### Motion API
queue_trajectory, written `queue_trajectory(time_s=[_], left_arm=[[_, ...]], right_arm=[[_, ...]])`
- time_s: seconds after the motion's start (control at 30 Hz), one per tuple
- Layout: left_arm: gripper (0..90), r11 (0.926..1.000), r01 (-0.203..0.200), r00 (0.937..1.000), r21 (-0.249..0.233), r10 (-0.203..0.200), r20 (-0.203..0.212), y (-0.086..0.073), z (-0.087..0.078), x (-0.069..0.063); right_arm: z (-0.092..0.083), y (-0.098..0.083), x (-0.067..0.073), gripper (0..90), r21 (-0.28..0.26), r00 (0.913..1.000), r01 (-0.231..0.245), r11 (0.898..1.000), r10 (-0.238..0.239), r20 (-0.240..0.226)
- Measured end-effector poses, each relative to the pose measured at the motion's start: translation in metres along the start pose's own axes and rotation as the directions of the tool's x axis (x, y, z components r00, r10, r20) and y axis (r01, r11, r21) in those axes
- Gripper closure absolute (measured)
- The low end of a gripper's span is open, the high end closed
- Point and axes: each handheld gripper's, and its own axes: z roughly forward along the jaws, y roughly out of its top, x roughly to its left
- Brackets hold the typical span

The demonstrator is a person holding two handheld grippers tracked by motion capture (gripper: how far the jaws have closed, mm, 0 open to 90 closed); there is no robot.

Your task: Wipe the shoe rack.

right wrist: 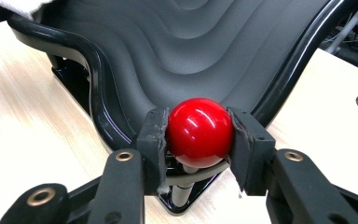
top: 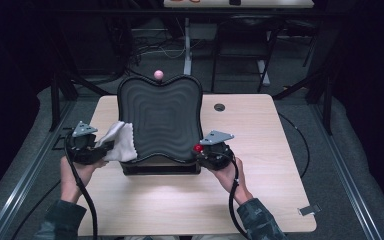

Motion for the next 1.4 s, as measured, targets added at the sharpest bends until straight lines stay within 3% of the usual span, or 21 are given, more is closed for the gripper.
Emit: queue_trajectory(time_s=[0.07, 0.23, 0.33, 0.4, 0.5, 0.7, 0.77, 0.8, 0.93, 1.03, 1.13, 1.23, 1.37, 1.4], left_arm=[[83.5, 0.9995, -0.028, 0.9996, 0.014, 0.028, -0.006, -0.001, 0.006, -0.006], [83.9, 0.9996, -0.029, 0.9990, 0.007, 0.029, -0.034, -0.002, 0.004, -0.004], [84.1, 0.9986, -0.048, 0.9938, 0.024, 0.050, -0.099, -0.002, 0.003, -0.002], [84.0, 1.0000, 0.000, 0.9980, 0.001, 0.000, -0.063, -0.005, 0.002, 0.004], [84.0, 0.9997, 0.018, 0.9994, -0.014, -0.018, -0.028, -0.006, 0.001, 0.005], [83.9, 0.9997, 0.009, 0.9998, -0.021, -0.009, -0.018, -0.007, 0.002, 0.001], [84.2, 0.9993, -0.036, 0.9936, 0.010, 0.037, -0.106, -0.007, 0.002, 0.001], [84.4, 0.9995, -0.028, 0.9935, 0.016, 0.030, -0.110, -0.008, 0.004, 0.003], [84.3, 0.9983, 0.057, 0.9972, -0.010, -0.058, -0.048, -0.014, 0.003, 0.013], [84.0, 0.9982, 0.047, 0.9988, -0.038, -0.047, -0.008, -0.013, 0.000, 0.010], [84.1, 0.9991, 0.012, 0.9992, -0.042, -0.014, -0.038, -0.013, -0.001, 0.003], [84.3, 1.0000, -0.004, 0.9962, -0.009, 0.003, -0.087, -0.016, 0.000, 0.005], [84.4, 0.9963, 0.068, 0.9974, -0.053, -0.069, -0.020, -0.020, -0.004, 0.009], [84.4, 0.9956, 0.071, 0.9975, -0.062, -0.071, 0.000, -0.019, -0.006, 0.007]], right_arm=[[0.000, 0.000, 0.000, 60.2, 0.006, 1.0000, 0.000, 1.000, 0.000, 0.000], [0.000, 0.000, 0.001, 60.2, 0.005, 1.0000, 0.002, 1.000, -0.002, 0.004], [-0.001, 0.000, 0.001, 60.2, 0.008, 1.0000, 0.004, 1.000, -0.004, 0.005], [0.000, 0.000, 0.001, 60.2, 0.008, 1.0000, 0.004, 1.000, -0.004, 0.004], [0.000, 0.000, 0.000, 60.2, 0.003, 1.0000, 0.001, 1.000, -0.001, 0.004], [0.000, 0.001, 0.000, 60.2, 0.003, 1.0000, -0.002, 1.000, 0.002, -0.001], [0.000, 0.000, 0.000, 60.2, 0.002, 1.0000, -0.001, 1.000, 0.001, 0.004], [0.000, 0.000, 0.000, 60.2, 0.001, 1.0000, -0.003, 1.000, 0.003, 0.002], [0.000, 0.001, -0.001, 60.2, 0.003, 1.0000, -0.004, 1.000, 0.004, 0.000], [0.000, 0.001, 0.000, 60.2, 0.002, 1.0000, -0.005, 1.000, 0.005, -0.003], [0.000, 0.001, 0.000, 60.2, 0.002, 1.0000, -0.006, 1.000, 0.006, 0.002], [0.000, 0.000, 0.000, 60.2, 0.001, 1.0000, -0.008, 1.000, 0.008, 0.002], [0.000, 0.001, 0.000, 60.2, 0.003, 1.0000, -0.007, 1.000, 0.007, 0.003], [0.001, 0.001, -0.001, 60.2, 0.001, 1.0000, -0.009, 1.000, 0.009, 0.000]])
